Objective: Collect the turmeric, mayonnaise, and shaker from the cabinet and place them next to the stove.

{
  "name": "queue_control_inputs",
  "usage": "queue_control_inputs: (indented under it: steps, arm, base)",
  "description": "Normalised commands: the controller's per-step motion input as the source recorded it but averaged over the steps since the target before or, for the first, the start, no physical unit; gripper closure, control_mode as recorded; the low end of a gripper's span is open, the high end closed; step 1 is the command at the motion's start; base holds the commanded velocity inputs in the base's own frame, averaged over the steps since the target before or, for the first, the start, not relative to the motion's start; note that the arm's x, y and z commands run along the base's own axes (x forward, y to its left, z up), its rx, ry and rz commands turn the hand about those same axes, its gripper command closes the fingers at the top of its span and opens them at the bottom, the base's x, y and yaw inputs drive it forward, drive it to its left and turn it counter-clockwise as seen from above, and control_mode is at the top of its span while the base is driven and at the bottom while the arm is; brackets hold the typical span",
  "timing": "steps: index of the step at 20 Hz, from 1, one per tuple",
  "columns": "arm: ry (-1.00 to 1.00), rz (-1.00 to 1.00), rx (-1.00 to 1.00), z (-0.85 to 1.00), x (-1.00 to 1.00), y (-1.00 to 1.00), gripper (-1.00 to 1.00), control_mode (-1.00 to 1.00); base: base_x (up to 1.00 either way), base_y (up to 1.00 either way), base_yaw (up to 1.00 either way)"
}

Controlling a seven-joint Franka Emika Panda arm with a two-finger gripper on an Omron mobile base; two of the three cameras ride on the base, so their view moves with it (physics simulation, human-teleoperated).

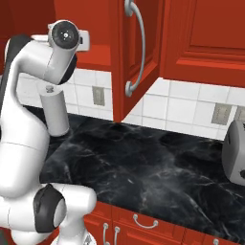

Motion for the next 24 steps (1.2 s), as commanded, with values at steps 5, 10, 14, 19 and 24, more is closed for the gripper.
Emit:
queue_control_inputs:
  steps: [5, 10, 14, 19, 24]
  arm:
    - [0.00, 0.00, -0.07, 0.07, 0.38, 0.01, -1.00, -1.00]
    - [-0.12, 0.00, -0.07, 0.15, 0.32, 0.07, -1.00, -1.00]
    - [-0.17, 0.01, -0.01, 0.11, 0.21, 0.08, -1.00, -1.00]
    - [-0.09, 0.01, 0.00, 0.03, 0.20, 0.13, -1.00, -1.00]
    - [0.00, 0.00, 0.00, 0.00, 0.26, 0.32, -1.00, -1.00]
  base:
    - [0.00, 0.00, 0.00]
    - [0.00, 0.00, 0.00]
    - [0.00, 0.00, 0.00]
    - [0.00, 0.00, 0.00]
    - [0.00, 0.00, 0.00]
